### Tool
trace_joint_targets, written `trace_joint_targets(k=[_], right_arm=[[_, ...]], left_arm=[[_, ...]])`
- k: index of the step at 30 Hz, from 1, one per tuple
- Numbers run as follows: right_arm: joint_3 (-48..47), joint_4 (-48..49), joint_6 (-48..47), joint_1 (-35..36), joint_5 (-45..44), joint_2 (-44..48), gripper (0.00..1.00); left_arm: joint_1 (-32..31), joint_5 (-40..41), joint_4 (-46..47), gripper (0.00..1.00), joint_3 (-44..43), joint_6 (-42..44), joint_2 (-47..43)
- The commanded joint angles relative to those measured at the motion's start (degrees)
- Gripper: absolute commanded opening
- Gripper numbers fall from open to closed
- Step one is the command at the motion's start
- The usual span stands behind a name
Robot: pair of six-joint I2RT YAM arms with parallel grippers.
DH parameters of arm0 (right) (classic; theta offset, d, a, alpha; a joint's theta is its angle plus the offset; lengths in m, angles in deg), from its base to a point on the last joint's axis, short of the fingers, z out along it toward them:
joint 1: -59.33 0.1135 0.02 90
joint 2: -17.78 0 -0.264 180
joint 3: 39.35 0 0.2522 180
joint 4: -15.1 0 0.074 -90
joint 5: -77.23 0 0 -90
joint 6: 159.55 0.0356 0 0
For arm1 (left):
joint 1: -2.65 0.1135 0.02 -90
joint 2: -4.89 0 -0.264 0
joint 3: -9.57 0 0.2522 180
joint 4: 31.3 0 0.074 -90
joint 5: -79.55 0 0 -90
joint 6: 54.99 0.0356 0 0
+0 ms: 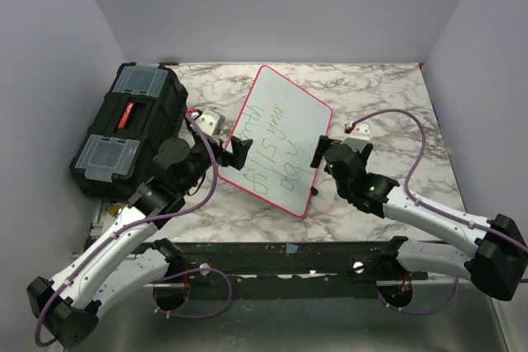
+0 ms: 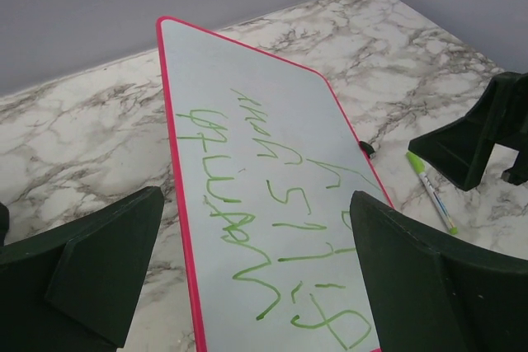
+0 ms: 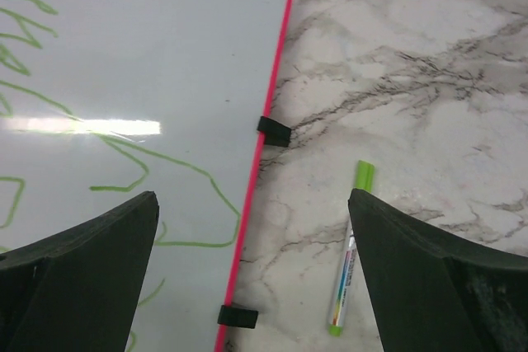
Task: Write a sentence on the whiteboard
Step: Reset both arms
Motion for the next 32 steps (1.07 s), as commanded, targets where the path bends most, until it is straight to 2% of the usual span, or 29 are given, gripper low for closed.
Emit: trace_joint_targets(k=[1, 10, 17, 21, 32], right_arm=[[-2.8, 4.3, -8.8, -0.1, 12.1, 3.4, 1.00], [-9.2, 2.0, -10.0, -0.1, 21.4, 8.0, 1.00], [-7.0, 5.0, -11.7, -0.1, 25.9, 12.7, 1.00], [-5.3, 6.7, -12.7, -0.1, 27.8, 13.8, 1.00], [-5.6, 9.0, -12.8, -0.1, 29.8, 13.3, 1.00]], left_arm=[[0.1, 6.9, -7.6, 0.98, -4.7, -2.2, -2.0], [0.2, 13.4, -19.5, 0.98, -9.0, -4.1, -8.6], [0.1, 17.0, -28.2, 0.99, -9.7, -4.8, -13.7], [0.2, 19.8, -28.5, 0.98, -7.3, -5.2, -16.8], [0.2, 20.5, -27.2, 0.99, -5.7, -5.8, -19.3]])
